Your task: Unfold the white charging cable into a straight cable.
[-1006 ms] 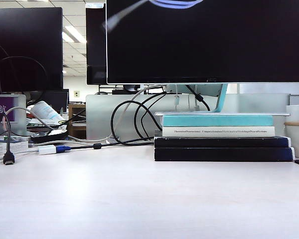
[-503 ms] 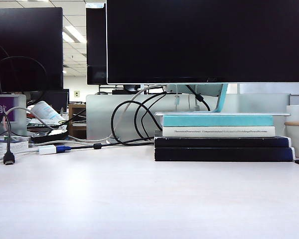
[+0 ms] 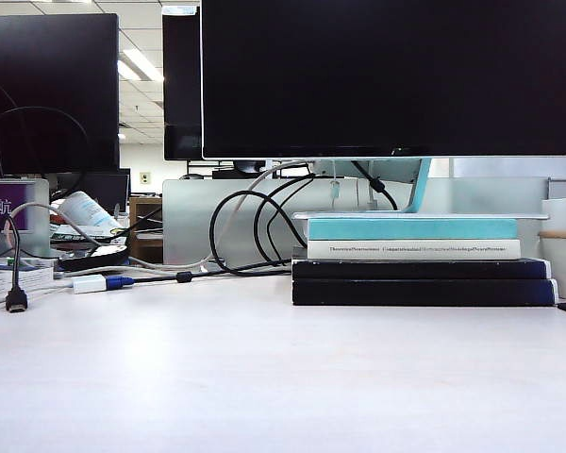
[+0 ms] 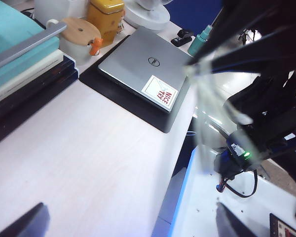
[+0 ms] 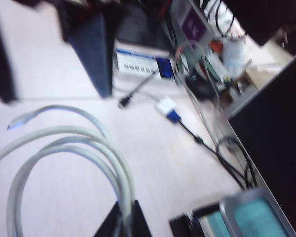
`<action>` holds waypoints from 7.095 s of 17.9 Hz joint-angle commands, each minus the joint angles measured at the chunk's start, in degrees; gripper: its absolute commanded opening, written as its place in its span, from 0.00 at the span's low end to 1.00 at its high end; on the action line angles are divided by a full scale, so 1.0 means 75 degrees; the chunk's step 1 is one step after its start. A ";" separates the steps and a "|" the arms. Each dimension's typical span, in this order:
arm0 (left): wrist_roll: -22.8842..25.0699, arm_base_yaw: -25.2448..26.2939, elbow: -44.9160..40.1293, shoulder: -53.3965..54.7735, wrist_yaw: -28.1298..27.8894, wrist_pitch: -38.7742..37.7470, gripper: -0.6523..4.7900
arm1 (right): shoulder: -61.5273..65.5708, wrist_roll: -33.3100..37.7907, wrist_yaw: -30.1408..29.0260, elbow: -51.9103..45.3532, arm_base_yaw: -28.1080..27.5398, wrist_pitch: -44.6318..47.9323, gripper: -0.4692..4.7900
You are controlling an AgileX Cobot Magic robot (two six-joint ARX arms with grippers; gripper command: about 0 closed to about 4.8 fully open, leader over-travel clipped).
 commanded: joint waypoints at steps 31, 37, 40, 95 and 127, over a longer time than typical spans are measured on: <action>0.0297 -0.0629 0.0020 0.0498 0.3363 0.0796 0.11 | 0.0329 0.0866 -0.1795 0.0038 0.0297 0.1390 0.09; -0.0656 -0.0635 0.0023 0.0498 0.3893 0.1976 0.11 | 0.0612 0.0868 -0.1757 0.0032 0.0306 0.1381 0.09; -0.0796 -0.0635 0.0023 0.0498 0.3879 0.2375 0.11 | 0.0740 0.0930 -0.1754 0.0032 0.0452 0.1390 0.09; 0.0207 -0.0609 0.0017 0.0737 0.2299 0.1813 0.11 | -0.0956 0.1810 0.0938 -0.0061 0.0560 -0.1020 0.60; 0.0959 -0.0629 0.0023 0.0781 0.4089 0.0901 0.11 | -0.0157 0.1603 0.0300 -0.0067 0.0525 -0.0883 0.26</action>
